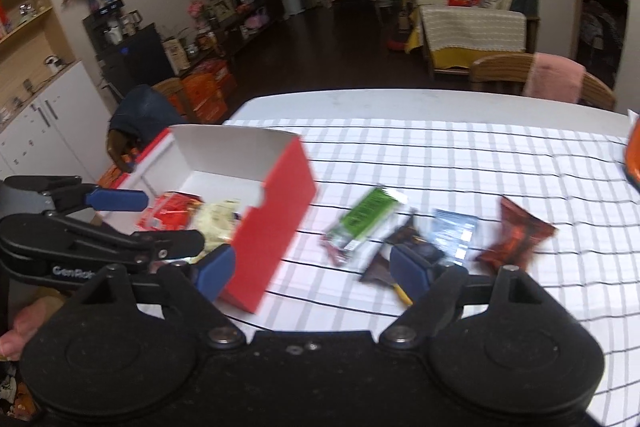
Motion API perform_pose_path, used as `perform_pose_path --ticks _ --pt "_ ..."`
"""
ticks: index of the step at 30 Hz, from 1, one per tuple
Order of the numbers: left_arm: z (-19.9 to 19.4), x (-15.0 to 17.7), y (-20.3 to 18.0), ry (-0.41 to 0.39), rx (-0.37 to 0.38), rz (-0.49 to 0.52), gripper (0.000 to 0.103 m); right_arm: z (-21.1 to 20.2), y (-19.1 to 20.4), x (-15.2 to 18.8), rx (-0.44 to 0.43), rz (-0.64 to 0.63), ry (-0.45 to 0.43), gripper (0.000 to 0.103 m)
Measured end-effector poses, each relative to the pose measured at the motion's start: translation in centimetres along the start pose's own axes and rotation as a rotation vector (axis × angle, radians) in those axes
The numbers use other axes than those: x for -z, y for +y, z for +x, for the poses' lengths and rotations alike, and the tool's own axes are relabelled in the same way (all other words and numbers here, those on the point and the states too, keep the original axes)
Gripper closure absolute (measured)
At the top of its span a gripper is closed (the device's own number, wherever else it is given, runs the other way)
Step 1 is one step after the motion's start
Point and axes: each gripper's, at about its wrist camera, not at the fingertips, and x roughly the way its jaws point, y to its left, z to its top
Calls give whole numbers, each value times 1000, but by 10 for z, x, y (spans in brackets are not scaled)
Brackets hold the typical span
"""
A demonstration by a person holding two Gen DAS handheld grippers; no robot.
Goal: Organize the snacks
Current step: 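Withdraw both grippers from the box back to the snack pile, then grasp the copper-red wrapped snack with the right gripper while the left gripper grasps the yellow candy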
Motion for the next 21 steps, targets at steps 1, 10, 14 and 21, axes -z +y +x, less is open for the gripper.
perform_pose_path --ticks 1,10,14,21 --pt "4 0 -6 6 7 -1 19 -2 -7 3 10 3 1 15" --pt "47 9 -54 53 35 -1 19 0 -73 22 92 16 46 2" --pt "63 7 -81 54 71 51 19 5 -109 19 142 60 46 2" --pt "100 -6 -113 108 144 134 19 36 -154 10 180 113 93 2"
